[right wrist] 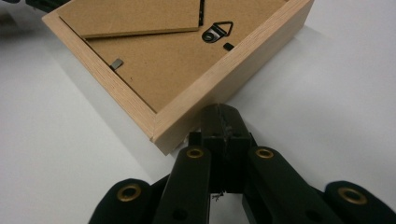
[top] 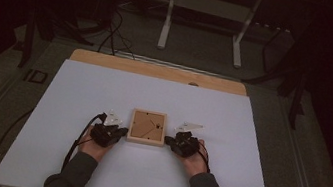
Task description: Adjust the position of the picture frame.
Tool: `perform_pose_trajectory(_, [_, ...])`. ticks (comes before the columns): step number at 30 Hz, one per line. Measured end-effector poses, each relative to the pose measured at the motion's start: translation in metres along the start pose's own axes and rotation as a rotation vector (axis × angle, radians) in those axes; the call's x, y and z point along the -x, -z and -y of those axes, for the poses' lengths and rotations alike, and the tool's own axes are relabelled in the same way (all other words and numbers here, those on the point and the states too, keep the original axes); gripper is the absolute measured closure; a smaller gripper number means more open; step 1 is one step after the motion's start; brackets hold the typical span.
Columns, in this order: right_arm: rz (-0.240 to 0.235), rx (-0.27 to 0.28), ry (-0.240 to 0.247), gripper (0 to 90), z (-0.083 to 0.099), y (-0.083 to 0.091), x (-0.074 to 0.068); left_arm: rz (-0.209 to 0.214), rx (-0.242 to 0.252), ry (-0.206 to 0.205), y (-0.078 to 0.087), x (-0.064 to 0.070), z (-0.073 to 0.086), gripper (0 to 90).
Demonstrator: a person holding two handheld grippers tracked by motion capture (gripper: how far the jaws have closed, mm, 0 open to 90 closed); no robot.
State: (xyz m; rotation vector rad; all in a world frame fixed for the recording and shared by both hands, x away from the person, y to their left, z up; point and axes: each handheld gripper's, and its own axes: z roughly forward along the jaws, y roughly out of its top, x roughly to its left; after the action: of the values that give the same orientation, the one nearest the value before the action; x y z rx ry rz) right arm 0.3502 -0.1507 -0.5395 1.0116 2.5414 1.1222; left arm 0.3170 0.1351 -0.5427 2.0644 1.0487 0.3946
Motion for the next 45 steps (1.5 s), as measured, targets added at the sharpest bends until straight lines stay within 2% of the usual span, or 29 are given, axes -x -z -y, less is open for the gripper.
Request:
perform_pose_trajectory(13, [-0.006,0.008,0.001,89.8,0.001,-0.001,-0.003,-0.005,0.005,0.015,0.0,-0.003,0.0,90.0])
perform_pose_trajectory(24, [-0.003,0.006,-0.013,89.8,0.001,0.0,0.002,-0.001,0.013,0.016,-0.004,-0.002,-0.001,90.0])
perform_pose_trajectory(27, [-0.005,0.007,-0.006,89.7,0.001,0.0,0.002,0.002,0.011,0.017,-0.004,-0.003,-0.002,90.0])
perform_pose_trajectory(29, [0.0,0.007,0.009,87.7,0.0,0.0,0.002,-0.015,0.007,0.013,-0.003,-0.004,-0.003,86.4])
perform_pose_trajectory(35, [0.027,0.018,0.028,84.1,-0.001,0.007,0.005,-0.019,0.021,0.019,0.006,-0.009,-0.003,79.9])
perform_pose_trajectory(41, [0.031,0.049,0.037,79.8,0.001,0.025,0.006,-0.006,0.059,0.012,0.022,-0.009,-0.004,75.1])
perform_pose_trajectory(45, [0.046,0.069,0.052,71.2,0.005,0.04,0.008,0.006,0.09,0.005,0.036,-0.009,-0.004,71.0])
